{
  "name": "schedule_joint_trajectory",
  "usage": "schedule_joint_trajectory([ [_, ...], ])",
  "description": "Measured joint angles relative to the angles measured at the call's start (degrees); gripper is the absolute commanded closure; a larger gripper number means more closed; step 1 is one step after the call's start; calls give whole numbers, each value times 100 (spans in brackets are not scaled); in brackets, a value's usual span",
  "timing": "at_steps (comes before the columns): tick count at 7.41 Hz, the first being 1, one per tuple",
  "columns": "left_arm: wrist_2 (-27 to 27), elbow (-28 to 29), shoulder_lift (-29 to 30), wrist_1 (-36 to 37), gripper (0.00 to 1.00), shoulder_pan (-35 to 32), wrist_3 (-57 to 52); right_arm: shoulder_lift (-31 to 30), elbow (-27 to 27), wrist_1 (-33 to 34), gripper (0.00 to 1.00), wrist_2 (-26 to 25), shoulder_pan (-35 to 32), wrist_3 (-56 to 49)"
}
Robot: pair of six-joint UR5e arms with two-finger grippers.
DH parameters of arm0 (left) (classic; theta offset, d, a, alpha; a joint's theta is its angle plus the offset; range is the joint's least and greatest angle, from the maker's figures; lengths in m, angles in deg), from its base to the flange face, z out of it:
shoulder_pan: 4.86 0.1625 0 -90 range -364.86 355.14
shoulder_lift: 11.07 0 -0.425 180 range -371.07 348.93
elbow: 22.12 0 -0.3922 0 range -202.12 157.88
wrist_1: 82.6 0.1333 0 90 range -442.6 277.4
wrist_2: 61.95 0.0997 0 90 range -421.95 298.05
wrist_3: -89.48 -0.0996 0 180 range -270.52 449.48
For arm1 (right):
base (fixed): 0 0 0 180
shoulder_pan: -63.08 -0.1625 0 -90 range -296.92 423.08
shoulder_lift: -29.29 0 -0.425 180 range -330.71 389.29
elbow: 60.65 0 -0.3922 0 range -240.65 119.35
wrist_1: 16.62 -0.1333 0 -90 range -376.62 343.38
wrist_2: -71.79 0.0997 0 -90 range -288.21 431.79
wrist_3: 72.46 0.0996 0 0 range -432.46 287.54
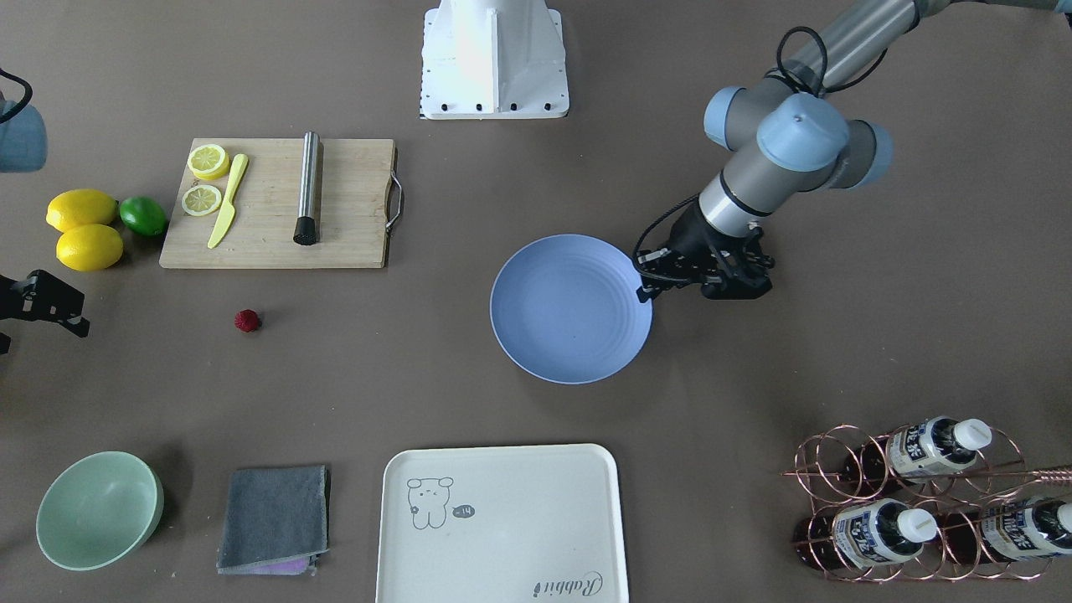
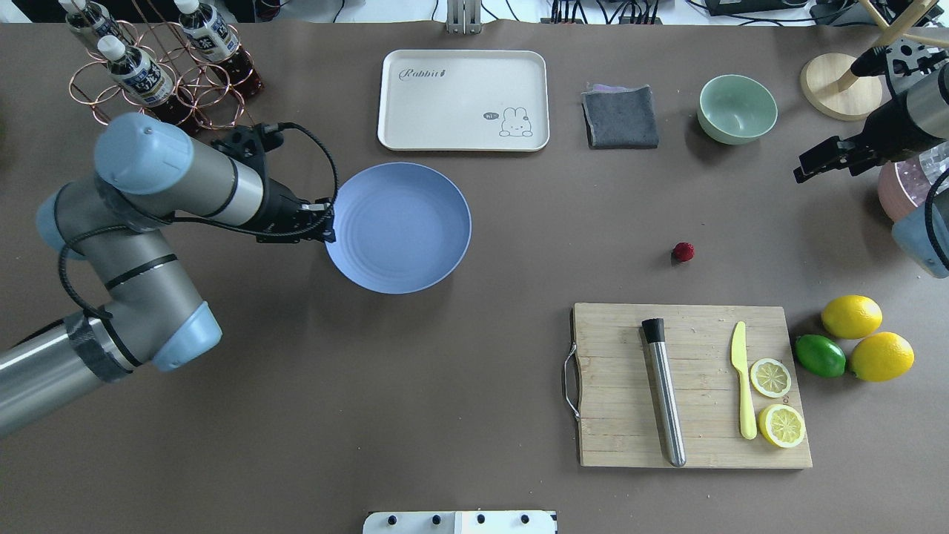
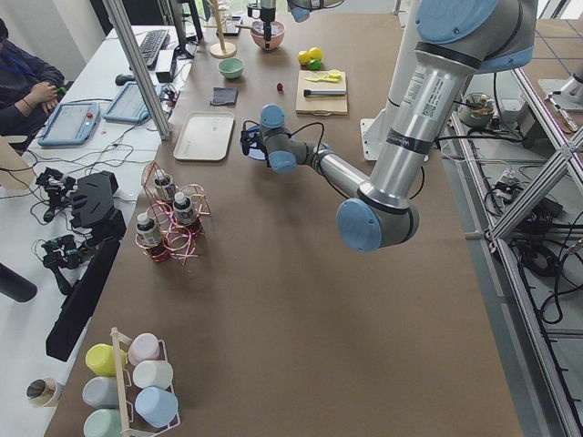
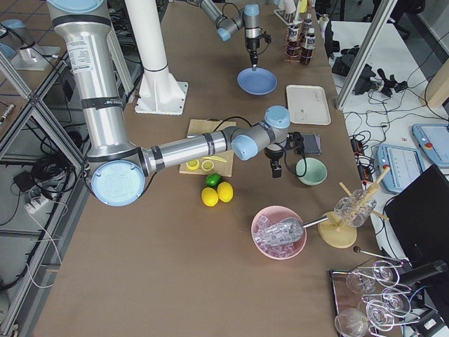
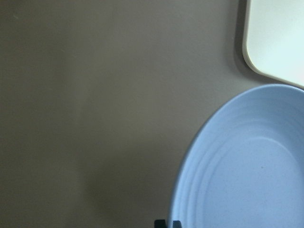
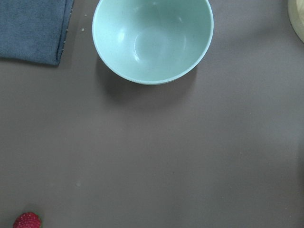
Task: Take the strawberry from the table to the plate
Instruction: 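Push the blue plate with the left gripper toward the table center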
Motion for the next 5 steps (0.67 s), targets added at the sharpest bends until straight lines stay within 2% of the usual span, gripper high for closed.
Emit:
schedule_joint_trajectory([
  [3,584,400,541,90,100,526,223,160,23,2,1,-21,160,215],
  [4,643,499,620,67,1,562,231,214,26,14,0,-27,198,268],
  [5,665,537,646,52,2,575,223,236,27,22,0,-28,216,289],
])
